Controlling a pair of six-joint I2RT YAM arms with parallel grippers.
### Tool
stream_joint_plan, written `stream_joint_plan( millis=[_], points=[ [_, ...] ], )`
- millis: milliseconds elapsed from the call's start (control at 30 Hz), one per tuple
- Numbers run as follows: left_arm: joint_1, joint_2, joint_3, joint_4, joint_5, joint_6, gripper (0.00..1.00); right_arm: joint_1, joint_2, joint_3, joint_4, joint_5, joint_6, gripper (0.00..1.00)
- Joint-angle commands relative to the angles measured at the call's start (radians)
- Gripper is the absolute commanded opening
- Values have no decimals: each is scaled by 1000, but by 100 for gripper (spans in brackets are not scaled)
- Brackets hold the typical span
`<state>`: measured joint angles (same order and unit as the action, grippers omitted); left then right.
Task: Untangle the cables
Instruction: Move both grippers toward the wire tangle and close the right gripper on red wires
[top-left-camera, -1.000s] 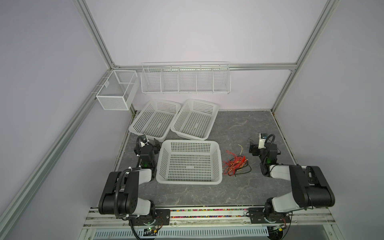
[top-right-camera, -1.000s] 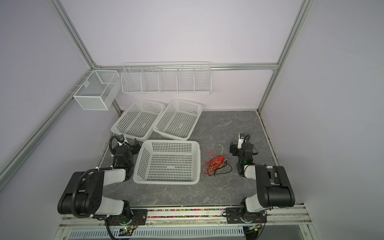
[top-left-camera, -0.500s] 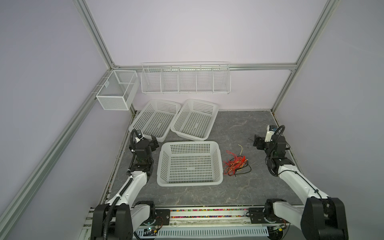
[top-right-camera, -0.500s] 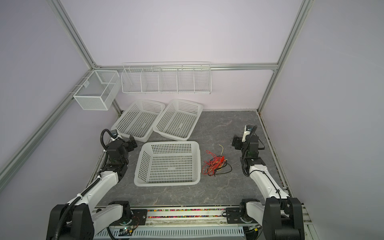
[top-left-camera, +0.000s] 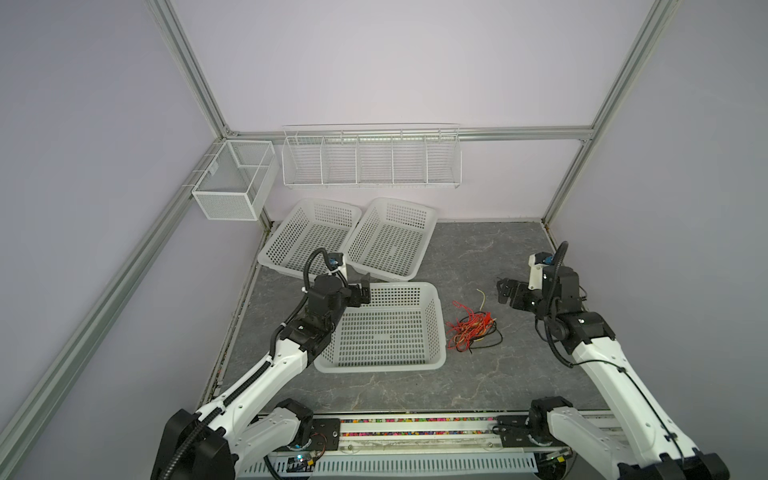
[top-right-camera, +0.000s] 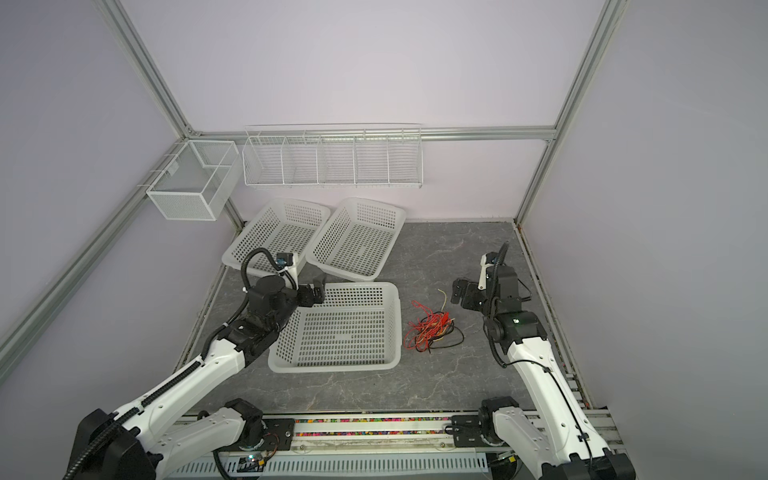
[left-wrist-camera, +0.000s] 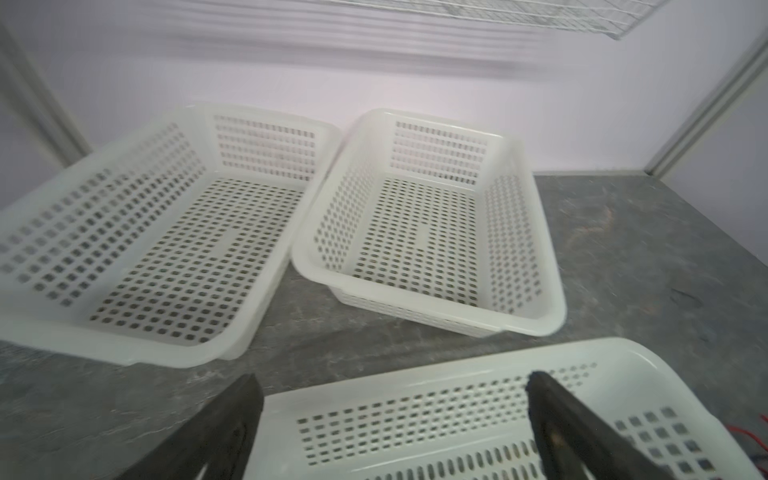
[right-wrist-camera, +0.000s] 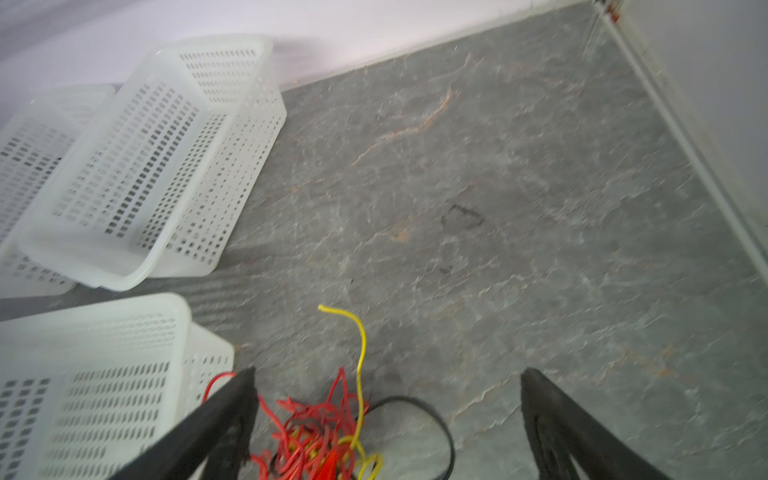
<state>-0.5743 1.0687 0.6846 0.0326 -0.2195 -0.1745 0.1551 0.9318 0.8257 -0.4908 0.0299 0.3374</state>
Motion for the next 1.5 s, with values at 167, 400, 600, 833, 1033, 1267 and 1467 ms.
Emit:
stream_joint_plan(
  millis=[167, 400, 600, 833, 1033, 1267, 1467],
  points=[
    [-209, 102, 79, -39, 44, -19, 99, 90, -91, -53, -112, -124, 77, 87],
    [-276, 153, 90, 1, 140, -82, 99, 191, -93, -55, -67, -108, 48, 81],
    [-277, 159, 67, 78, 186, -103, 99, 270, -19, -22, -26, -79, -20, 78],
    [-277, 139, 38, 158, 220, -69, 99, 357, 152, 28, 39, -13, -85, 61],
    [-277, 178, 61, 212, 235, -31, 99, 407, 288, 75, 61, 92, -113, 53],
    [-278, 246, 83, 243, 253, -46, 99, 410, 329, 66, 99, 132, -133, 29],
    [-278, 289, 98, 254, 249, -55, 99, 410, 304, 74, 128, 155, -162, 7]
  ],
)
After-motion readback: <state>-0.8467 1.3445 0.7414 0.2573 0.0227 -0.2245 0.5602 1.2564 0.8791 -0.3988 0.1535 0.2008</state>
